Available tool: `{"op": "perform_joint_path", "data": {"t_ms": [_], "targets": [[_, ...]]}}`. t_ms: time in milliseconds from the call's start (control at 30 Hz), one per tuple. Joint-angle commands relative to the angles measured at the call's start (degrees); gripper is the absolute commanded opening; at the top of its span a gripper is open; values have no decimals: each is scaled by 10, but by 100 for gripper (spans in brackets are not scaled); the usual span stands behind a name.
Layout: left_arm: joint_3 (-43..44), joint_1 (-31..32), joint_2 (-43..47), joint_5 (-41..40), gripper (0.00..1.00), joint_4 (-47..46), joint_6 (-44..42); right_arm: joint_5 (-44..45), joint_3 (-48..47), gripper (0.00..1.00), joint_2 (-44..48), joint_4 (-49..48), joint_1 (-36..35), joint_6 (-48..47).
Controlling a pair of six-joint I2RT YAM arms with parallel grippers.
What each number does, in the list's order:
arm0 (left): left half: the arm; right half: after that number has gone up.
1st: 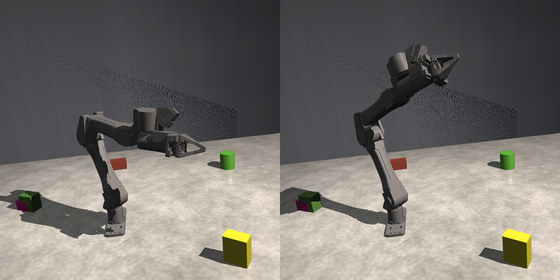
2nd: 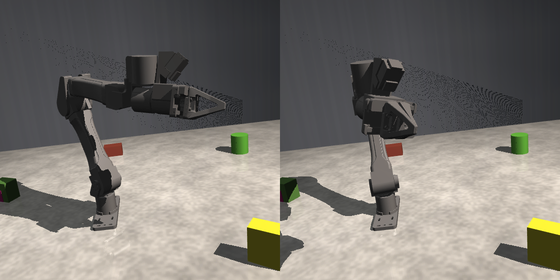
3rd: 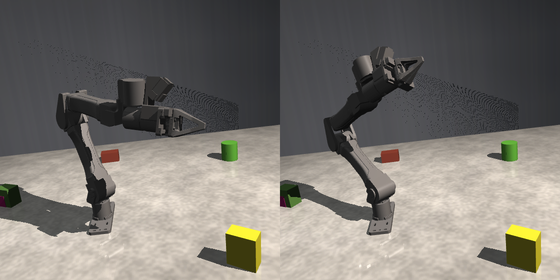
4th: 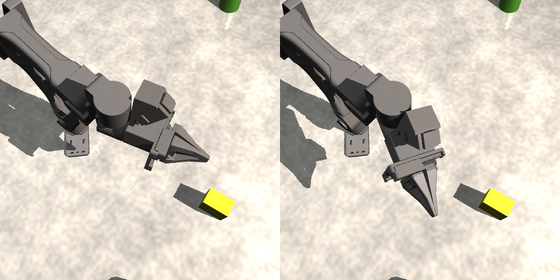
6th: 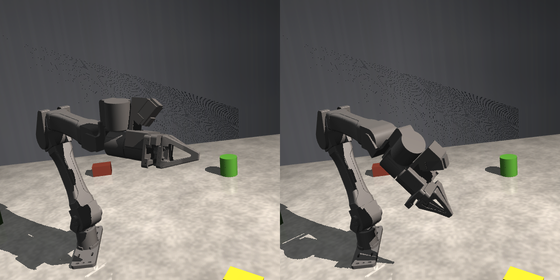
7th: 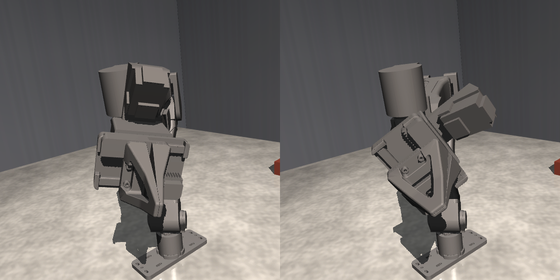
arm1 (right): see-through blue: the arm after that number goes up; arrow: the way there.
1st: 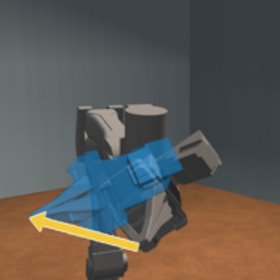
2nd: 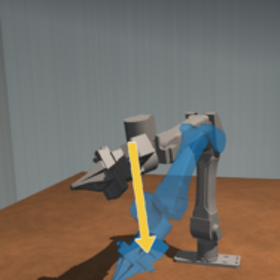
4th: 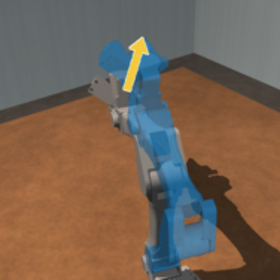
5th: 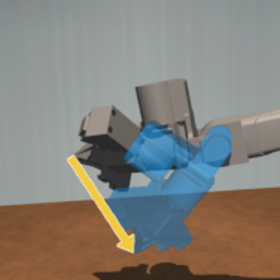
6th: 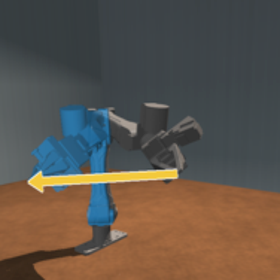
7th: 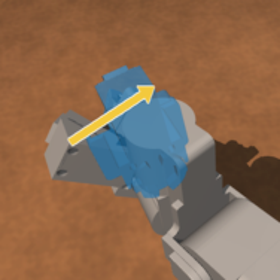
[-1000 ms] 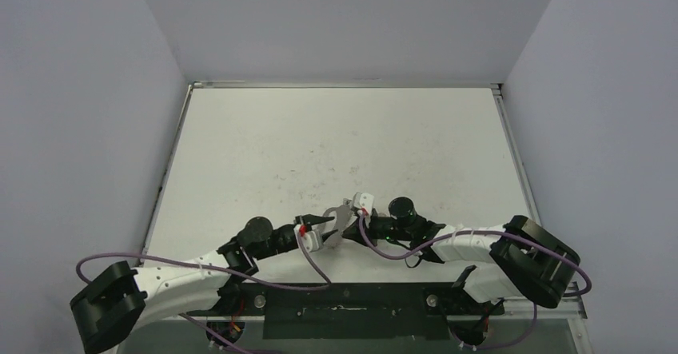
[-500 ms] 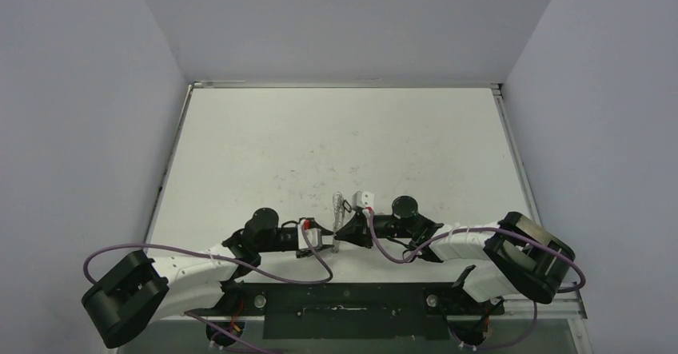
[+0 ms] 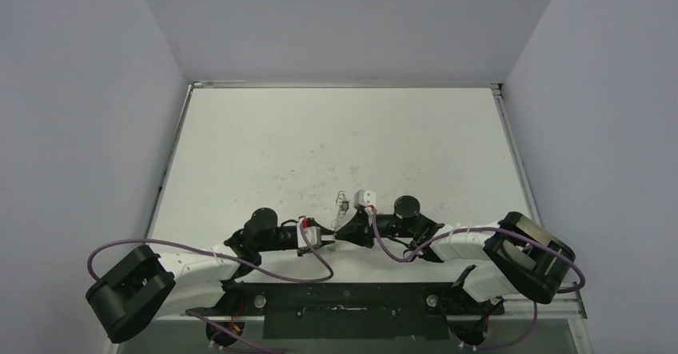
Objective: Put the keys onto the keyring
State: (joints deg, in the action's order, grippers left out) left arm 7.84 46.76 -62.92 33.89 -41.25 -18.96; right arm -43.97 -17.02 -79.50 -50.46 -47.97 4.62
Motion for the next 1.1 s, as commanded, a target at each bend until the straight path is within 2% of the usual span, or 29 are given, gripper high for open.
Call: {"op": "perform_joint_path", "data": {"t_ms": [0, 100, 300, 433, 733, 1067], "targets": [[-3, -1, 14, 0, 23, -35, 12, -28, -5, 0, 7, -90, 1, 11], [-6, -1, 38, -11, 24, -22, 14, -27, -1, 0, 8, -91, 1, 11], [2, -2, 102, -14, 23, 61, 3, -21, 10, 0, 4, -99, 2, 23], [1, -3, 113, -10, 22, 83, 3, -12, 30, 0, -13, -132, 1, 40], [8, -2, 80, 2, 22, 76, -14, -7, 72, 0, -64, -234, 1, 88], [47, 0, -6, 39, 21, 89, -60, -6, 77, 0, -60, -230, 1, 86]]}}
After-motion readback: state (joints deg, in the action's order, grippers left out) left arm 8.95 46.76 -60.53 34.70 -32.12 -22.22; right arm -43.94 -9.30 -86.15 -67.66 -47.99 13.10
